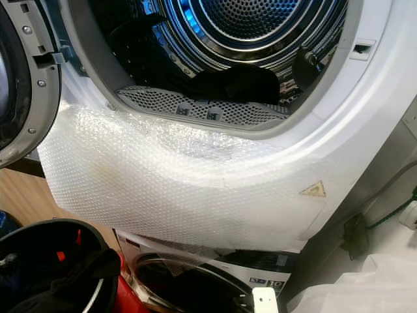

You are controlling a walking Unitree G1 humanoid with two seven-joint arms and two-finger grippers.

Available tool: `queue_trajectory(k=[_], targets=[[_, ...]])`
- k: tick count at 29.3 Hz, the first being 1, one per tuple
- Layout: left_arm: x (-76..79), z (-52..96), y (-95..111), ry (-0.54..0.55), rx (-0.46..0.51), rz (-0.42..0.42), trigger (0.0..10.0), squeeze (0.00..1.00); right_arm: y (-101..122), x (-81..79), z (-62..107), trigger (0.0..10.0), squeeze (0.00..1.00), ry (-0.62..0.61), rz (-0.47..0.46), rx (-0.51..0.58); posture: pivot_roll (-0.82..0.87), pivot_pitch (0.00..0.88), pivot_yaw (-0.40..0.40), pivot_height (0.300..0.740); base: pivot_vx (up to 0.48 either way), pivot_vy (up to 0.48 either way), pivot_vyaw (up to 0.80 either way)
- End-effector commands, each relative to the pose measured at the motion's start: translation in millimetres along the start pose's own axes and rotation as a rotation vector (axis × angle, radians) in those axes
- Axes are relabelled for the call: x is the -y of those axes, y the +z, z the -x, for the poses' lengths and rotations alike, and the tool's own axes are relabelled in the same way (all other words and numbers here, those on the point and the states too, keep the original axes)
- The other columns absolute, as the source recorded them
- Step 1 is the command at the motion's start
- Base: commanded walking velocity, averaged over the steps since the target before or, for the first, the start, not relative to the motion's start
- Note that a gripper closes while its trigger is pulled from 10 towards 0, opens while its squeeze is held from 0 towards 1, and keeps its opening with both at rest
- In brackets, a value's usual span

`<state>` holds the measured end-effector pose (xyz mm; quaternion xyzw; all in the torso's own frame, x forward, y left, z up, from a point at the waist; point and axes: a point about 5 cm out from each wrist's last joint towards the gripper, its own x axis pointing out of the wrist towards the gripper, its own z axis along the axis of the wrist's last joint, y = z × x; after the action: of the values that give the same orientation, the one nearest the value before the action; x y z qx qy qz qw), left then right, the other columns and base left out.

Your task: Clothes washing

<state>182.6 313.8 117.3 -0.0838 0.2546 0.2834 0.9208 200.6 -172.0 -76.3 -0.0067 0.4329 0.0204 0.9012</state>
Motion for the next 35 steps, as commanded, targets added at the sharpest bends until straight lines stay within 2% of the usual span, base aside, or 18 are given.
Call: queue_trajectory(k=[1,6,9,12,13,14,17,19,23,25,35], targets=[[3.3,2.2,0.0,-0.027,-0.013,-0.023,10.0,0.00,-2.2,-1.5,0.1,10.0,0.00,0.009,-0.020,-0.013,0.29,0.000,0.006,0.740,0.000,0.000,0.00],[6.6,4.6,-7.9,-0.028,-0.045,-0.030,10.0,0.00,-4.7,-3.2,0.3,10.0,0.00,0.018,-0.016,-0.025,0.29,0.000,0.009,0.740,0.000,0.000,0.00],[5.5,5.5,-6.7,-0.001,-0.042,-0.006,10.0,0.00,-4.2,-5.5,0.0,10.0,0.00,0.024,-0.016,-0.026,0.29,0.000,0.024,0.740,0.000,0.000,0.00],[-3.5,5.4,0.2,0.090,-0.003,0.025,10.0,0.00,-4.3,-7.0,-0.2,10.0,0.00,0.027,-0.021,-0.027,0.29,0.000,0.027,0.740,0.000,0.000,0.00],[-13.0,5.1,6.6,0.151,0.027,0.021,10.0,0.00,-5.8,-8.9,-0.1,10.0,0.00,0.031,-0.022,-0.032,0.29,0.000,0.033,0.740,0.000,0.000,0.00],[-13.0,5.1,6.6,0.151,0.027,0.021,10.0,0.00,-5.8,-8.9,-0.1,10.0,0.00,0.031,-0.022,-0.032,0.29,0.000,0.033,0.740,0.000,0.000,0.00],[-32.6,6.1,21.2,0.263,0.108,0.037,10.0,0.00,-8.8,-11.0,0.4,10.0,0.00,0.035,-0.025,-0.039,0.29,0.000,0.032,0.740,0.000,0.000,0.00],[-35.3,6.6,23.3,0.279,0.121,0.042,10.0,0.00,-9.1,-11.1,0.5,10.0,0.00,0.035,-0.026,-0.040,0.29,0.000,0.032,0.740,0.000,0.000,0.00],[-36.9,3.7,23.1,0.269,0.117,-0.002,10.0,0.00,-11.0,-12.2,0.8,10.0,0.00,0.040,-0.018,-0.047,0.30,0.000,0.024,0.740,0.000,0.000,0.00],[-34.8,-3.3,17.9,0.239,0.093,-0.059,10.0,0.00,-12.1,-12.7,1.0,10.0,0.00,0.044,-0.008,-0.051,0.30,0.000,0.020,0.740,0.000,0.000,0.00],[-30.8,-24.6,7.3,0.208,0.053,-0.092,10.0,0.00,-7.9,-9.9,0.3,10.0,0.00,0.045,0.011,-0.042,0.30,0.000,0.002,0.740,0.000,0.000,0.00]])
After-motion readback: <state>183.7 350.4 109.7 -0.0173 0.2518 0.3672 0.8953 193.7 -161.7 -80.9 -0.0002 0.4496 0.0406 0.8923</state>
